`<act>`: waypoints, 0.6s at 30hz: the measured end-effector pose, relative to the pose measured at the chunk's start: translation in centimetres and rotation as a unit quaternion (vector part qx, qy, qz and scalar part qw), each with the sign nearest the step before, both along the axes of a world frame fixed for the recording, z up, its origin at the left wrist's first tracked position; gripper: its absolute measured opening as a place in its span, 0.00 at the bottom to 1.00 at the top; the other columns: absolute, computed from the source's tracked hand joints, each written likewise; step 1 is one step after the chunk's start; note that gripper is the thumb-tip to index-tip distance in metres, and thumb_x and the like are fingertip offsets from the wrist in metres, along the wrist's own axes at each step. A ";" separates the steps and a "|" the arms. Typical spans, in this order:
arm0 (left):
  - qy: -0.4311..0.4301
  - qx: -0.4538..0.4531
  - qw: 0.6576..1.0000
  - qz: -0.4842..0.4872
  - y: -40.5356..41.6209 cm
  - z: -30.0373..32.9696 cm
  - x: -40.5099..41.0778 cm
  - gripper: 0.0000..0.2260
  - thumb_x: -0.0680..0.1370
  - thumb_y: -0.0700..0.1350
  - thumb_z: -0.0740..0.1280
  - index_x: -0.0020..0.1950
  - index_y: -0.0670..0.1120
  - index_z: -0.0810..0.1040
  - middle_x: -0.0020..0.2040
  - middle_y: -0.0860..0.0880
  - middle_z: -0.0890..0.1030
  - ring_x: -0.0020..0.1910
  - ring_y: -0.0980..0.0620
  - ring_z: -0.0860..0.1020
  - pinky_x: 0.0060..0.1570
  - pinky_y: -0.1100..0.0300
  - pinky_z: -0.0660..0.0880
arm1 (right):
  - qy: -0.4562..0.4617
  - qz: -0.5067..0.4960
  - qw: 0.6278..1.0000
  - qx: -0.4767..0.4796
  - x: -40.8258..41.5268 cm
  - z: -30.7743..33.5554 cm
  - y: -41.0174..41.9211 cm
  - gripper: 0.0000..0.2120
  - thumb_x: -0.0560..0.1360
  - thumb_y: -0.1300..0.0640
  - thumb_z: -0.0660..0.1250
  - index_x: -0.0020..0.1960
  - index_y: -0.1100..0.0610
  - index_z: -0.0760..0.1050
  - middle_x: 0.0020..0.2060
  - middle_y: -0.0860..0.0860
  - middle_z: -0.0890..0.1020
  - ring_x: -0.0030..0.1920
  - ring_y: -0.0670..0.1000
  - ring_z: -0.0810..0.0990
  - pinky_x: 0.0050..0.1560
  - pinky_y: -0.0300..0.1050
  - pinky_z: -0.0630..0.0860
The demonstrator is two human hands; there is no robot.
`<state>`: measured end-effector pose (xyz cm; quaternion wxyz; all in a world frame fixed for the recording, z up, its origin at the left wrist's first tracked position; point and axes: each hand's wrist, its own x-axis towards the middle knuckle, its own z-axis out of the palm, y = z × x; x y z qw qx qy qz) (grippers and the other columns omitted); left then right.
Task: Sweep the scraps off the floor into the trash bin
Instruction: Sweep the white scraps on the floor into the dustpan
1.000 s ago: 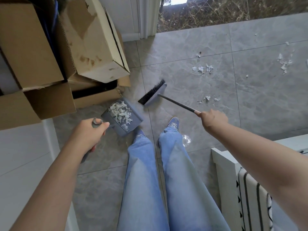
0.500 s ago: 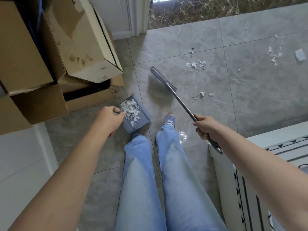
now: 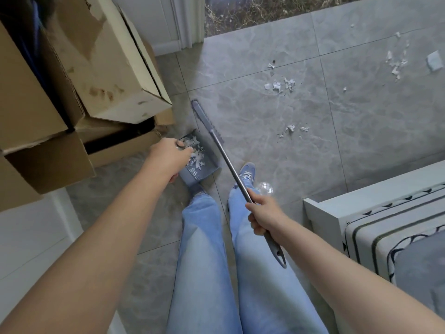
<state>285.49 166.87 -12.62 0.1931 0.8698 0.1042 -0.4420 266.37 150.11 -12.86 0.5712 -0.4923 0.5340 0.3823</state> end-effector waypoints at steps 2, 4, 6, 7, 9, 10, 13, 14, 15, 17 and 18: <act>0.003 0.000 1.000 0.009 0.0 0.2 0.2 0.10 0.78 0.50 0.64 0.40 0.47 0.77 0.30 0.44 0.77 0.18 0.47 0.72 0.16 0.66 0.65 | -0.020 0.008 0.999 -0.032 0.4 0.2 -0.2 0.24 0.80 0.65 0.54 0.69 0.45 0.71 0.28 0.50 0.61 0.24 0.48 0.58 0.23 0.36 0.56; 0.003 -0.004 1.000 0.013 -0.2 0.4 0.3 0.11 0.77 0.50 0.64 0.37 0.47 0.75 0.25 0.45 0.75 0.18 0.47 0.71 0.19 0.64 0.66 | -0.019 0.009 0.998 -0.058 1.4 -0.5 -0.9 0.25 0.80 0.65 0.54 0.72 0.44 0.68 0.28 0.50 0.62 0.24 0.49 0.59 0.22 0.36 0.58; 0.003 -0.001 1.000 0.025 -0.1 0.4 0.5 0.12 0.77 0.50 0.64 0.36 0.48 0.74 0.22 0.46 0.74 0.17 0.47 0.71 0.21 0.64 0.66 | -0.014 0.026 0.997 -0.077 2.4 -1.8 -1.1 0.28 0.78 0.66 0.54 0.73 0.43 0.67 0.27 0.51 0.64 0.24 0.50 0.61 0.21 0.37 0.60; 0.002 0.005 1.000 0.028 0.0 0.3 0.7 0.12 0.77 0.50 0.63 0.35 0.47 0.74 0.19 0.48 0.73 0.16 0.48 0.71 0.20 0.64 0.65 | -0.008 0.043 0.996 -0.078 2.8 -2.5 -0.9 0.29 0.78 0.66 0.53 0.73 0.43 0.66 0.27 0.51 0.64 0.24 0.50 0.62 0.22 0.38 0.61; -0.002 0.015 1.000 0.022 0.1 0.1 0.7 0.14 0.77 0.51 0.63 0.34 0.46 0.73 0.15 0.50 0.70 0.16 0.49 0.72 0.19 0.64 0.63 | 0.001 0.065 0.996 -0.061 3.1 -3.6 -0.2 0.28 0.77 0.66 0.53 0.69 0.40 0.66 0.25 0.51 0.66 0.22 0.50 0.63 0.22 0.38 0.61; -0.009 0.015 1.000 0.023 0.1 -0.1 0.7 0.14 0.78 0.51 0.63 0.35 0.46 0.73 0.16 0.49 0.71 0.16 0.49 0.72 0.18 0.63 0.63 | 0.004 0.061 0.997 -0.038 3.1 -3.8 0.2 0.25 0.77 0.66 0.53 0.64 0.41 0.68 0.24 0.51 0.66 0.21 0.50 0.63 0.22 0.37 0.61; -0.020 0.018 0.999 0.017 -0.1 -0.5 0.6 0.13 0.78 0.51 0.64 0.36 0.46 0.75 0.29 0.43 0.78 0.23 0.46 0.75 0.18 0.63 0.66 | 0.021 0.004 0.999 0.026 2.6 -2.7 1.0 0.17 0.79 0.66 0.54 0.55 0.48 0.74 0.26 0.50 0.63 0.20 0.47 0.60 0.21 0.32 0.57; -0.027 0.021 0.999 0.007 -0.2 -0.5 0.6 0.13 0.78 0.52 0.65 0.37 0.46 0.75 0.34 0.40 0.80 0.28 0.44 0.78 0.23 0.61 0.70 | 0.014 -0.003 1.000 0.028 2.1 -2.2 1.2 0.17 0.79 0.66 0.54 0.55 0.49 0.75 0.27 0.50 0.61 0.20 0.47 0.59 0.22 0.32 0.56; -0.032 0.021 0.999 0.002 -0.3 -0.6 0.5 0.13 0.77 0.53 0.65 0.37 0.46 0.76 0.37 0.39 0.82 0.33 0.41 0.80 0.29 0.58 0.73 | 0.000 -0.005 1.000 0.022 1.7 -1.5 1.3 0.18 0.79 0.66 0.53 0.58 0.49 0.75 0.27 0.50 0.61 0.21 0.47 0.59 0.23 0.33 0.56; -0.035 0.011 0.999 0.016 -0.5 -0.6 0.6 0.13 0.77 0.53 0.65 0.37 0.47 0.75 0.36 0.41 0.80 0.34 0.41 0.79 0.30 0.57 0.72 | -0.028 0.008 1.000 -0.004 1.3 -0.4 1.1 0.22 0.79 0.64 0.54 0.69 0.48 0.72 0.27 0.50 0.62 0.24 0.47 0.61 0.22 0.35 0.58; -0.036 0.004 0.999 0.025 -0.7 -0.7 0.7 0.13 0.77 0.53 0.66 0.37 0.47 0.75 0.33 0.42 0.79 0.30 0.42 0.78 0.27 0.58 0.69 | -0.035 0.019 0.999 -0.022 1.6 -0.5 0.7 0.25 0.79 0.63 0.54 0.72 0.45 0.68 0.27 0.50 0.64 0.24 0.48 0.62 0.22 0.35 0.60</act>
